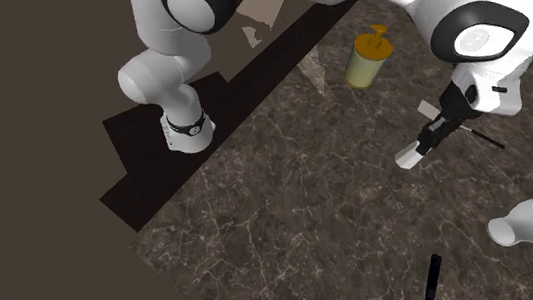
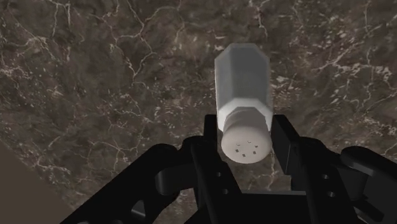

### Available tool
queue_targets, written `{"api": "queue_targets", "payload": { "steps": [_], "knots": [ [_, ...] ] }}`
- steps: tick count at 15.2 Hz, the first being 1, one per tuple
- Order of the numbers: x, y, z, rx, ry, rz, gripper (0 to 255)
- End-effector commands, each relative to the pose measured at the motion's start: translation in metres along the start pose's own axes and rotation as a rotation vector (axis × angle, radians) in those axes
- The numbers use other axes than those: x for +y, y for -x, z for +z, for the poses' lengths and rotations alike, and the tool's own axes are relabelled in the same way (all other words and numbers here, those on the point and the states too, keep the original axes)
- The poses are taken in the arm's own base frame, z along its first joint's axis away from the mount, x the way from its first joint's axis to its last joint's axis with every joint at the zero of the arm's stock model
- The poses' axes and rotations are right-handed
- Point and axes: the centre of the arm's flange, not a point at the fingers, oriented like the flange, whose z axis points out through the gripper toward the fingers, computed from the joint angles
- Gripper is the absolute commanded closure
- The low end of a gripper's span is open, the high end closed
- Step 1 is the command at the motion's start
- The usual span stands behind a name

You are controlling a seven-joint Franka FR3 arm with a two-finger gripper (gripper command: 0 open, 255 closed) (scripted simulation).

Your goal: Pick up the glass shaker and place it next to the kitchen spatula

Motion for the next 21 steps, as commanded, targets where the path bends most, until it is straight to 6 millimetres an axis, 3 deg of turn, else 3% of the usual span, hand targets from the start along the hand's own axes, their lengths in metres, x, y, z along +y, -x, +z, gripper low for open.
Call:
{"api": "queue_targets", "payload": {
  "steps": [1,11,21],
  "knots": [
    [-0.027,0.002,0.003,0.000,0.001,0.001,255],
    [-0.159,-0.001,0.021,0.000,0.001,0.001,255],
    [-0.164,0.007,0.073,0.000,0.001,0.001,255]
  ]
}}
